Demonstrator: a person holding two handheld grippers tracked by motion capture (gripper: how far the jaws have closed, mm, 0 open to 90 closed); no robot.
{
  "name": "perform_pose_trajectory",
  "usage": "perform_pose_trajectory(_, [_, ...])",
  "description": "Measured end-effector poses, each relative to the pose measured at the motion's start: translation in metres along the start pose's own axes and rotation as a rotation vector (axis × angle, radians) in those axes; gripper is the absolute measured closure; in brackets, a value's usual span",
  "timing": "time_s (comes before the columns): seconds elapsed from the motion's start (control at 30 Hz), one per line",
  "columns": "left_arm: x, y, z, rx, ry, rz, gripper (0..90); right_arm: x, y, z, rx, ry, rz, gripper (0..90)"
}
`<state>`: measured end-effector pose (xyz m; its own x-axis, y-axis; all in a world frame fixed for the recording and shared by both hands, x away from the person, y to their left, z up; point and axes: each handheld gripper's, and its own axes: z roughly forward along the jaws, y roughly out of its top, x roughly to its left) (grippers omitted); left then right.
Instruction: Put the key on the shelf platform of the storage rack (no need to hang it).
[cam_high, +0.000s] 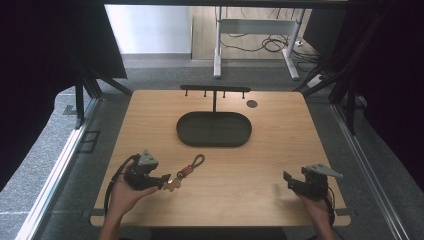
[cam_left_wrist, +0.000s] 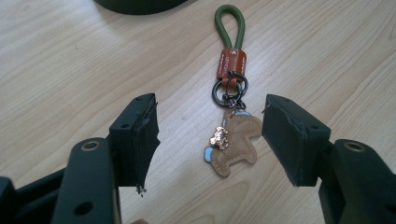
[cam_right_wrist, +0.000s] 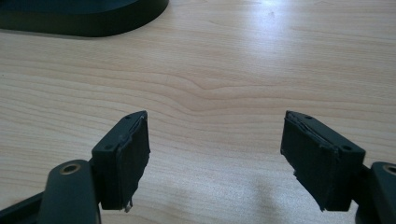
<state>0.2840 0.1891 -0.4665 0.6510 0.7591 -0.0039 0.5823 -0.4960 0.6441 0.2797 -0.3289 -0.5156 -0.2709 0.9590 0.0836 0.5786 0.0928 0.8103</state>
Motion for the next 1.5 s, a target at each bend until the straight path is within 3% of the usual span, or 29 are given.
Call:
perform_pose_trajectory(0.4, [-0.002, 0.026, 0.014, 0.041, -0.015, -0.012, 37.0, 0.004, -0.005, -0.002, 0.016, -0.008, -0.012, 25.8])
perform_pose_trajectory(0.67, [-0.01, 0.037, 0.031, 0.088, -0.037, 0.026, 38.2, 0.005, -0.005, -0.001, 0.024, -0.007, -0.019, 25.9])
perform_pose_trajectory(0.97, [-0.019, 0.049, 0.051, 0.163, -0.025, 0.076, 38.9, 0.009, -0.005, -0.001, 0.016, -0.014, -0.034, 26.6])
perform_pose_trajectory(1.3, [-0.023, 0.051, 0.071, 0.218, -0.019, 0.094, 38.7, 0.013, -0.009, 0.006, 0.052, -0.006, -0.068, 26.7])
perform_pose_trajectory(1.5, [-0.025, 0.052, 0.082, 0.239, -0.016, 0.103, 38.6, 0.012, -0.009, 0.006, 0.045, -0.018, -0.061, 26.7])
